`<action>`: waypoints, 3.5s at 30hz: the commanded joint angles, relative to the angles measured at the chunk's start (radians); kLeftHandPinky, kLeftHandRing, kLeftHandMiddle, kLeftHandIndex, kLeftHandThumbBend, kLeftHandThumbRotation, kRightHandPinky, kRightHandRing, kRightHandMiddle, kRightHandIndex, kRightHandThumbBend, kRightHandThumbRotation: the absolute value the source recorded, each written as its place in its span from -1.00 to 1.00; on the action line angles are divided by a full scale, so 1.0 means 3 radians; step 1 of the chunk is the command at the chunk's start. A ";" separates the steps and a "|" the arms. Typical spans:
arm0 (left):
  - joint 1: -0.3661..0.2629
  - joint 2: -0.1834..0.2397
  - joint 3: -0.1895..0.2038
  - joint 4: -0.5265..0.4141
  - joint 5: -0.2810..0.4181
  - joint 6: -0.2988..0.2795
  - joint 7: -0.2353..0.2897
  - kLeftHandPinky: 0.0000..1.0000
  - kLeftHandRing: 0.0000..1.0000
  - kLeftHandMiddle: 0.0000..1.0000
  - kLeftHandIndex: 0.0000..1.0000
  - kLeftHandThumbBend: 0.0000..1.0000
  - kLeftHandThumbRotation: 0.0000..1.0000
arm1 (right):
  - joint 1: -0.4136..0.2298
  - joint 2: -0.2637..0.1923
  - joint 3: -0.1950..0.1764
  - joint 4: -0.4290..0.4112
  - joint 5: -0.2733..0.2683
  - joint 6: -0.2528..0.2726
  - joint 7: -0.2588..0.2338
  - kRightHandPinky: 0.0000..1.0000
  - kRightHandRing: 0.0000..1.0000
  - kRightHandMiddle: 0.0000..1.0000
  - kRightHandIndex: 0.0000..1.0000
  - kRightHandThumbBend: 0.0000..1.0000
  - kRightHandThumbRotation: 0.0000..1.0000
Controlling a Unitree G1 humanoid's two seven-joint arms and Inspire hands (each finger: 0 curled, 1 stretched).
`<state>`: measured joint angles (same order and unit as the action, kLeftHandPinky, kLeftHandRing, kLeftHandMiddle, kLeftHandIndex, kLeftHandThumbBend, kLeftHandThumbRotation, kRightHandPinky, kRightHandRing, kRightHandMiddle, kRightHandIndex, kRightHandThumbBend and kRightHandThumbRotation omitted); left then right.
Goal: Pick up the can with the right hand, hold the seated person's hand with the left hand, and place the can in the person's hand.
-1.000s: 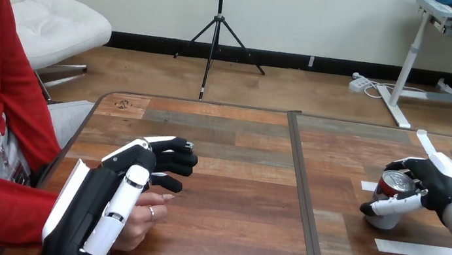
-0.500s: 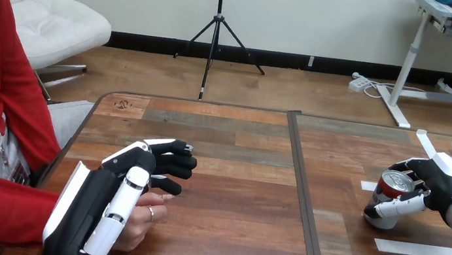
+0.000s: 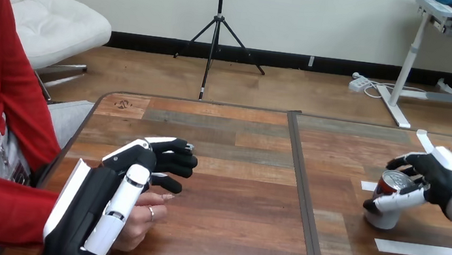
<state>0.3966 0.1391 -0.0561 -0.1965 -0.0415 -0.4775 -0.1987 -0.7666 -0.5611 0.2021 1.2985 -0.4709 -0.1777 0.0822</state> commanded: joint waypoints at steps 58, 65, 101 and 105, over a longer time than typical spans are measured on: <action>-0.0193 -0.0003 0.0069 -0.0042 -0.0019 -0.0073 0.0026 0.11 0.29 0.33 0.31 -0.59 1.00 | -0.0305 -0.0135 0.0005 -0.0087 0.0000 -0.0084 -0.0414 -0.23 -0.14 -0.06 -0.07 0.60 -1.00; -0.0194 -0.0005 0.0084 -0.0044 -0.0022 -0.0068 0.0032 0.12 0.30 0.33 0.31 -0.59 1.00 | -0.0311 -0.0129 -0.0005 -0.0081 0.0019 -0.0072 -0.0367 -0.27 -0.18 -0.08 -0.06 0.61 -1.00; -0.0208 -0.0007 0.0120 -0.0030 -0.0019 -0.0089 0.0009 0.11 0.29 0.29 0.26 -0.64 1.00 | -0.0360 -0.0111 0.0033 -0.0057 0.0030 0.0096 -0.0179 -0.04 0.10 0.16 0.11 1.00 -0.77; -0.0213 -0.0004 0.0120 -0.0023 -0.0026 -0.0099 0.0002 0.10 0.28 0.28 0.25 -0.65 1.00 | -0.0356 -0.0113 0.0034 -0.0069 0.0037 0.0087 -0.0175 -0.03 0.11 0.17 0.12 1.00 -0.73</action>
<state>0.3888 0.1390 -0.0235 -0.1964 -0.0451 -0.4792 -0.1971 -0.8025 -0.5943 0.2199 1.2983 -0.4731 -0.1508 0.0295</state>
